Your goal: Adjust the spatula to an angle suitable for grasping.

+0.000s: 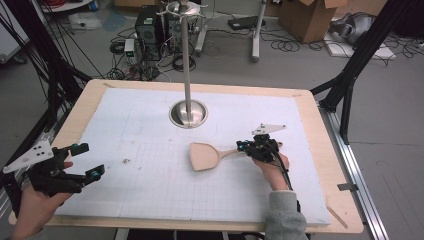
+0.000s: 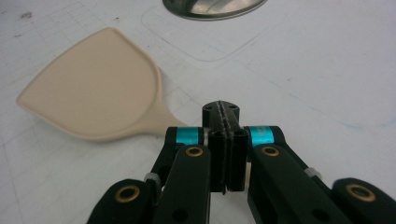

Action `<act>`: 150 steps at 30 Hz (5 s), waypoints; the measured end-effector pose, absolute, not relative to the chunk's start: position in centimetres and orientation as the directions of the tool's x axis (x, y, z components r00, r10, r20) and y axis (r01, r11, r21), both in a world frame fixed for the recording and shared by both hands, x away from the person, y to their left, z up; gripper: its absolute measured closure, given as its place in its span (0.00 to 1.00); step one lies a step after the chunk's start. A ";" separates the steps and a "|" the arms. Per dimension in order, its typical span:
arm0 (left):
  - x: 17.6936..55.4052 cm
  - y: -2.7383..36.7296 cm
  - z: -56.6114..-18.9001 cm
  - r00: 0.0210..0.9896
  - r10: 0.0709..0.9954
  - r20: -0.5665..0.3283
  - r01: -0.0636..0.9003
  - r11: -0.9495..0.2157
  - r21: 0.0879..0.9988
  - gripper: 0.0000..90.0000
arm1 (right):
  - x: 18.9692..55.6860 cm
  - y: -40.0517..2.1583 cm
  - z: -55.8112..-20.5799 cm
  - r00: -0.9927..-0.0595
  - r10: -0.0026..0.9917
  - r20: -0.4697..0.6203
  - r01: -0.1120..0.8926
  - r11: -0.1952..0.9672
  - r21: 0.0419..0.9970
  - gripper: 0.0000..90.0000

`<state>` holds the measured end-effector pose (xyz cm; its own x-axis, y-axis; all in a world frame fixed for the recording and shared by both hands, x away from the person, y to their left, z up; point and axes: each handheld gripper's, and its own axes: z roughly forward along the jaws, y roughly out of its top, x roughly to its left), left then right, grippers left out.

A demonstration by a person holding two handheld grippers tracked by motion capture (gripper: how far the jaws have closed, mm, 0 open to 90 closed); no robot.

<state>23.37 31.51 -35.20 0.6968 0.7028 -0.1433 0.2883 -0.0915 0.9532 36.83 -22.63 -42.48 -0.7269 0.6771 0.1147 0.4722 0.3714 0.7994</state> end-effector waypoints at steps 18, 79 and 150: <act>23.3 32.0 -35.3 0.690 0.708 -0.146 0.295 -0.091 0.951 0.03 | 38.9 -17.2 -44.2 -0.738 0.665 0.116 0.526 0.459 0.716 1.00; 26.4 28.9 -35.4 0.753 0.640 -0.155 0.296 -0.118 0.948 0.03 | 30.0 -23.0 -43.9 -0.830 0.530 0.172 0.500 0.573 0.649 1.00; 25.9 28.5 -35.9 0.751 0.643 -0.151 0.304 -0.133 0.943 0.03 | 35.1 -31.3 -44.6 -0.695 0.700 0.164 0.560 0.383 0.735 1.00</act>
